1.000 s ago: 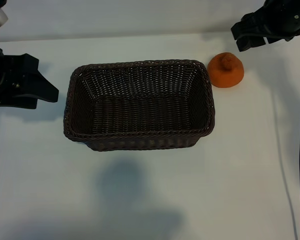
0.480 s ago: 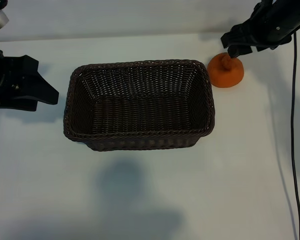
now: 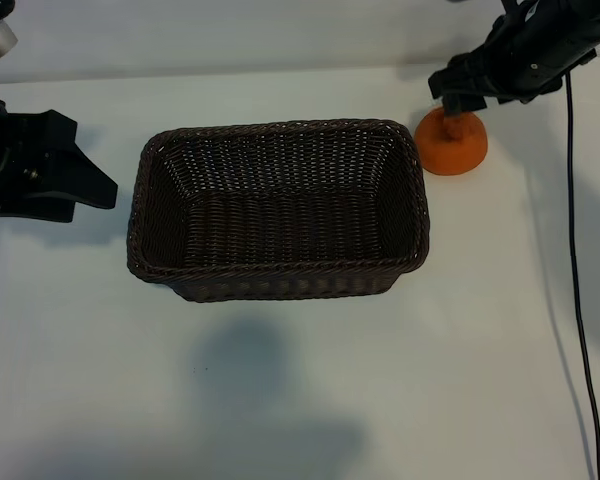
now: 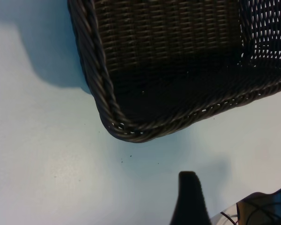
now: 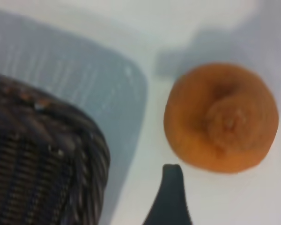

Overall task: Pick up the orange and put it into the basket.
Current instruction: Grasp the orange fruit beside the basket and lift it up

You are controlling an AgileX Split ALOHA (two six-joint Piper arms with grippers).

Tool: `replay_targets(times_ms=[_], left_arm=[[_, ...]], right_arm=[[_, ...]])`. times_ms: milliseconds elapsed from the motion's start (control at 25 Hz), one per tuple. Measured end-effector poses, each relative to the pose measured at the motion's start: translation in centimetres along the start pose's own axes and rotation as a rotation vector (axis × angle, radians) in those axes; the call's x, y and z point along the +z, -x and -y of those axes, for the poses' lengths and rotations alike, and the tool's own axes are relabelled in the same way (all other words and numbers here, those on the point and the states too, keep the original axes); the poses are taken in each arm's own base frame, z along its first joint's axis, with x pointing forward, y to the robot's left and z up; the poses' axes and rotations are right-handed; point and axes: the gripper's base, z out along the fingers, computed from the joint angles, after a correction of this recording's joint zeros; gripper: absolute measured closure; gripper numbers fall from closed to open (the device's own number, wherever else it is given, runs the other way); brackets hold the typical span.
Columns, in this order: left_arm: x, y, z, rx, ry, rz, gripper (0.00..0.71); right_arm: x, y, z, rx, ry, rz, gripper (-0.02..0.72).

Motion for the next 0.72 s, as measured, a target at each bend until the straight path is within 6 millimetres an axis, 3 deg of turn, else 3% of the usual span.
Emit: replay_targets(times_ms=[400, 720], left_arm=[[0.0, 0.0, 0.0, 0.0, 0.0, 0.0, 0.168], [0.0, 0.0, 0.0, 0.0, 0.0, 0.0, 0.168]], right_arm=[[3.9, -1.1, 0.5, 0.011, -0.003, -0.065, 0.12], [5.4, -1.0, 0.7, 0.019, -0.015, -0.022, 0.12]])
